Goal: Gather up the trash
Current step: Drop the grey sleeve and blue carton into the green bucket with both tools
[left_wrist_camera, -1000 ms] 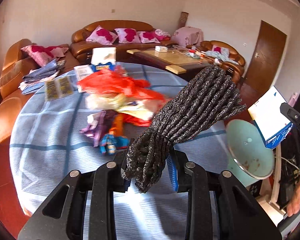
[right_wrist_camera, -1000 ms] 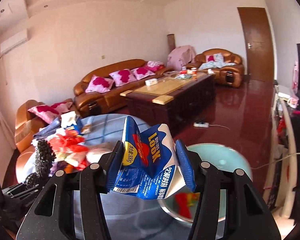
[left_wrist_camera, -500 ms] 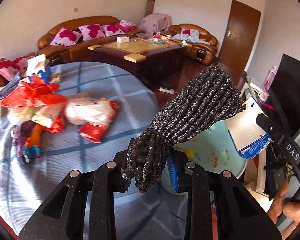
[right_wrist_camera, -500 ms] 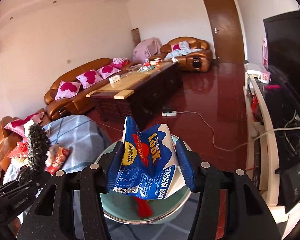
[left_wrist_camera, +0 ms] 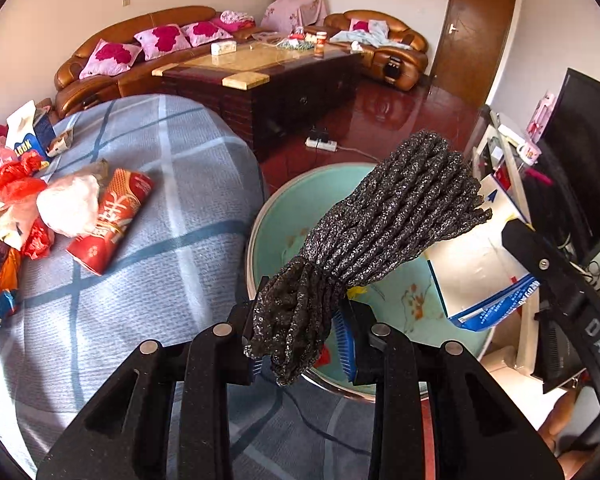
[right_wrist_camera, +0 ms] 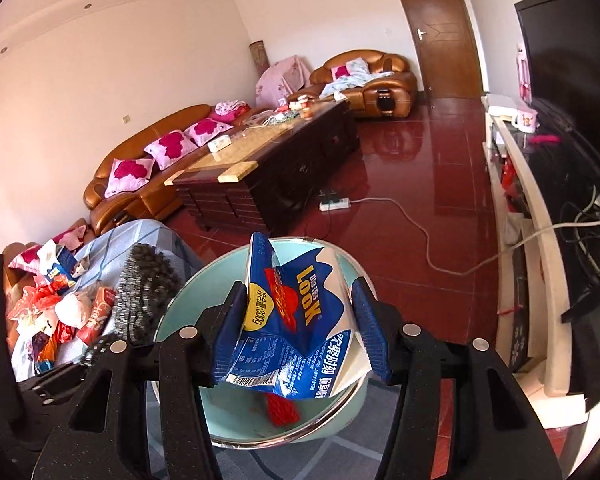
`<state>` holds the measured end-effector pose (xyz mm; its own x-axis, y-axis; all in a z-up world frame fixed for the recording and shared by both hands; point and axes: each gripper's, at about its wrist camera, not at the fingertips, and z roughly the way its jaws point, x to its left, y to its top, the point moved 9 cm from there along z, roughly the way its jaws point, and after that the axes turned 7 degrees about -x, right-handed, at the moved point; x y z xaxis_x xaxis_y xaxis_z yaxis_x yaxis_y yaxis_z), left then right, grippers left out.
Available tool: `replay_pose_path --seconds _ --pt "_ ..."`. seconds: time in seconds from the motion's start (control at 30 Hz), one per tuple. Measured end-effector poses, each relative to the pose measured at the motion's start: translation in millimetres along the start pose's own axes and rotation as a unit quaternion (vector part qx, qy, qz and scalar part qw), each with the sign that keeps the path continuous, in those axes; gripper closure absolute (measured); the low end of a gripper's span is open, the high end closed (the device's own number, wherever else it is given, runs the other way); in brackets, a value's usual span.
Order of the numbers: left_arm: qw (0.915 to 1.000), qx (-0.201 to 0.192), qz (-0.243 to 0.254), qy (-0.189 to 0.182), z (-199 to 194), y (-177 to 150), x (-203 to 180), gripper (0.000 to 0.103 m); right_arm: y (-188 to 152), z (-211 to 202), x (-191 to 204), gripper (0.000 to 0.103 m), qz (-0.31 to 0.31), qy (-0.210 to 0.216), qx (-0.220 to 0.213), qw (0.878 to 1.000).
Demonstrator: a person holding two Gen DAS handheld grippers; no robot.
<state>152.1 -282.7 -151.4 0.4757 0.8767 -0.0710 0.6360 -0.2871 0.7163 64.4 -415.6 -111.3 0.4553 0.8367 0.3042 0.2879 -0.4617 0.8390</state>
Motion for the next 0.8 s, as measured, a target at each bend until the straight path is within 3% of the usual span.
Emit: replay_pose_path --seconds 0.33,0.43,0.5,0.63,0.8 --pt "1.0000 0.007 0.004 0.005 10 0 -4 0.071 2 1 4 0.048 0.016 0.018 0.006 1.000" --pt "1.0000 0.004 0.007 0.005 9 1 -8 0.057 9 -6 3 0.048 0.020 0.015 -0.010 1.000" --pt "0.9999 -0.005 0.004 0.010 5 3 -7 0.031 13 -9 0 0.047 0.030 0.014 -0.015 0.999" --pt "0.9993 -0.030 0.009 0.023 -5 11 -5 0.021 20 -16 -7 0.042 0.050 0.006 -0.032 0.998" --pt "0.9985 -0.046 0.015 0.025 -16 16 -5 0.020 24 -21 -6 0.041 0.055 0.008 -0.040 0.998"
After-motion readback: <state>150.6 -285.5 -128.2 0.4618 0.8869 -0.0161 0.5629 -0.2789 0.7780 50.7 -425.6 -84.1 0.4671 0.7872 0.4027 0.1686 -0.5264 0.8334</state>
